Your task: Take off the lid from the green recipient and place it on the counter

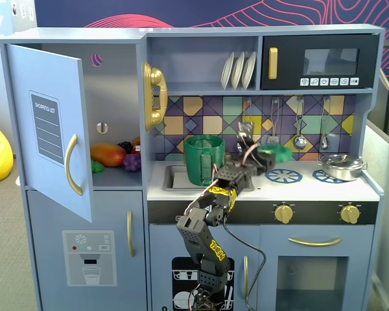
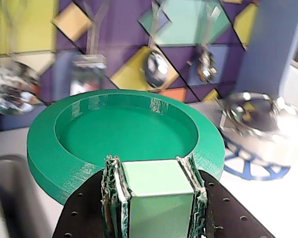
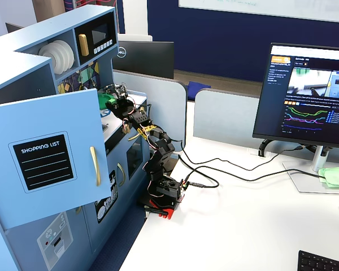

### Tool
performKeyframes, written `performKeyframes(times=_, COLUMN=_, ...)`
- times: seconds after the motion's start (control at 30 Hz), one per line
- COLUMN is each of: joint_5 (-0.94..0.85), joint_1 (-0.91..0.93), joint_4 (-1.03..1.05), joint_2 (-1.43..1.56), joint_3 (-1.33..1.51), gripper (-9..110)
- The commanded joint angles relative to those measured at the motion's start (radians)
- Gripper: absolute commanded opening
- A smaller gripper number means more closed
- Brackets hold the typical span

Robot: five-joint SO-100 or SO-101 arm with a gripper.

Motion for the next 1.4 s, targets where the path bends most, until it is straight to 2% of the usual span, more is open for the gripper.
performKeyframes(times=0.0, joint_5=0.025, joint_1=0.037, joint_4=-0.169, joint_2=-0.035, joint_3=0.061, gripper=0)
performKeyframes(times=0.23, joint_5=0.009, joint_1=0.043, joint_4=-0.282, joint_2=-0.132, joint_3=0.103, gripper=0)
performKeyframes(times=0.8, joint_5=-0.023, joint_1=0.035, joint_4=-0.325, joint_2=-0.178, joint_3=0.149, gripper=1)
performKeyframes(times=0.93, joint_5=0.035, joint_1=0.040, joint_4=-0.325, joint_2=-0.166, joint_3=0.144, gripper=22)
performKeyframes(times=1.0, joint_5=0.048, joint_1=0.037, joint_4=-0.328, joint_2=-0.149, joint_3=0.144, gripper=28)
performKeyframes(times=1.2, joint_5=0.052, joint_1=0.009, joint_4=-0.279, joint_2=0.006, joint_3=0.143, gripper=31)
performKeyframes(times=1.37, joint_5=0.040, joint_1=-0.044, joint_4=-0.032, joint_2=0.252, joint_3=0.147, gripper=29)
